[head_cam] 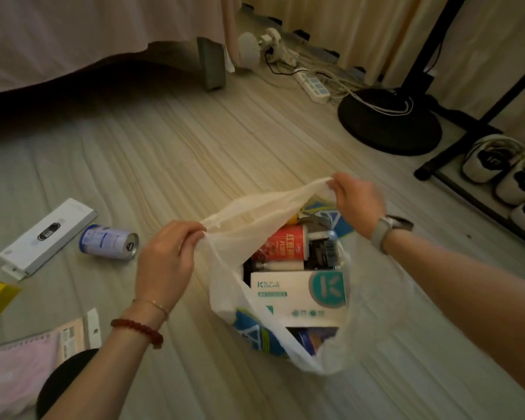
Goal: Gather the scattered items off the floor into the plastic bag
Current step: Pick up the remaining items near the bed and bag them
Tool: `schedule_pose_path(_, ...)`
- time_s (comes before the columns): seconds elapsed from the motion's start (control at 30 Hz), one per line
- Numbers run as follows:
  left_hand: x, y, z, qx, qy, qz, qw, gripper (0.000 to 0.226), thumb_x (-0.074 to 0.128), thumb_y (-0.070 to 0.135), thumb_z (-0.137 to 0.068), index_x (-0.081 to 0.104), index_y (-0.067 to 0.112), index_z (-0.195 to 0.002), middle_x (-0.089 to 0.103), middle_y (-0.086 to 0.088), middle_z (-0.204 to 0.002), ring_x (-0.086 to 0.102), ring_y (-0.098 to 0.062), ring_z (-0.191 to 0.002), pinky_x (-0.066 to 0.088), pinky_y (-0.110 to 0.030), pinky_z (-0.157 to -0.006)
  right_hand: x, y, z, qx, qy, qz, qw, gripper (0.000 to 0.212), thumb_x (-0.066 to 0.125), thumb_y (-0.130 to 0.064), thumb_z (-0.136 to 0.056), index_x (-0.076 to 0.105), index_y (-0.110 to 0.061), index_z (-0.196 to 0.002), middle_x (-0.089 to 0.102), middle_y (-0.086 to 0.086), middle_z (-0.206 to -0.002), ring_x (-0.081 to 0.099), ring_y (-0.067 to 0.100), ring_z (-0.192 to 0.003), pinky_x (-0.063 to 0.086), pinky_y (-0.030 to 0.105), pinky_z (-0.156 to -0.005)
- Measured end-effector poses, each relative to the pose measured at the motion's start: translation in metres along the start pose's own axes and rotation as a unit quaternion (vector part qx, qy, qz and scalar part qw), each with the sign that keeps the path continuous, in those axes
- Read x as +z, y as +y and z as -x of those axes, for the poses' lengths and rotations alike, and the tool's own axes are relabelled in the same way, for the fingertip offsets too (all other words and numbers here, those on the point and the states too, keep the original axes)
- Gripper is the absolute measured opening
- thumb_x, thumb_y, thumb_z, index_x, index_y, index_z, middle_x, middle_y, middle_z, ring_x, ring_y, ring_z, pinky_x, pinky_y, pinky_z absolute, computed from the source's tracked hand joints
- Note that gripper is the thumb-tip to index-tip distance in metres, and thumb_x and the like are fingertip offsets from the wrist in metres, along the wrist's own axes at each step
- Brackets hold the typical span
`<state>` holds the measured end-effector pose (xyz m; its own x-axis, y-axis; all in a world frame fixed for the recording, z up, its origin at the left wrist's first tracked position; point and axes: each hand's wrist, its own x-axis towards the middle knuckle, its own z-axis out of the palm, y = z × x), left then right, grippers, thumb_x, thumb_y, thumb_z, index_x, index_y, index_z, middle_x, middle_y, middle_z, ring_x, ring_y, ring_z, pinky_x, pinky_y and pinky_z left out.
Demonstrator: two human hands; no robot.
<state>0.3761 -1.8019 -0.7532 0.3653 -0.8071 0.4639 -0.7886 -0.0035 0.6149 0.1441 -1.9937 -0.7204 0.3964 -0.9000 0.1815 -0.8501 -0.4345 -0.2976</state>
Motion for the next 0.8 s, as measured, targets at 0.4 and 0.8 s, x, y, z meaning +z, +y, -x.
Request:
schedule_pose_path(0.4, 0.019, -0.012, 0.023, -0.049, -0.05, -0.005, 0.998, 0.036, 0.041, 0.033, -0.085, 0.067, 0.008, -0.09, 0.07, -0.005, -0.089, 0.063, -0.017, -0.078, 0.044, -0.024, -0.069, 0.035, -0.003, 0.045, -0.086, -0.182, 0.057, 0.978, 0.04, 0.03, -0.035, -0.098, 0.035, -0.028, -0.137, 0.046, 0.002, -0.131, 0.042, 0.02, -0.117, 0.036, 0.037, -0.097)
schedule_pose_path(0.8, -0.032, -0.011, -0.007, 0.031, 0.005, -0.108, 0.994, 0.036, 0.045, 0.026, -0.086, 0.062, 0.008, -0.112, 0.064, -0.011, -0.112, 0.057, -0.023, -0.104, 0.041, -0.036, -0.092, 0.019, -0.12, 0.05, -0.269, -0.016, -0.029, 0.963, 0.043, 0.032, -0.028, -0.088, 0.048, -0.013, -0.125, 0.053, 0.01, -0.131, 0.045, 0.027, -0.124, 0.027, 0.046, -0.109)
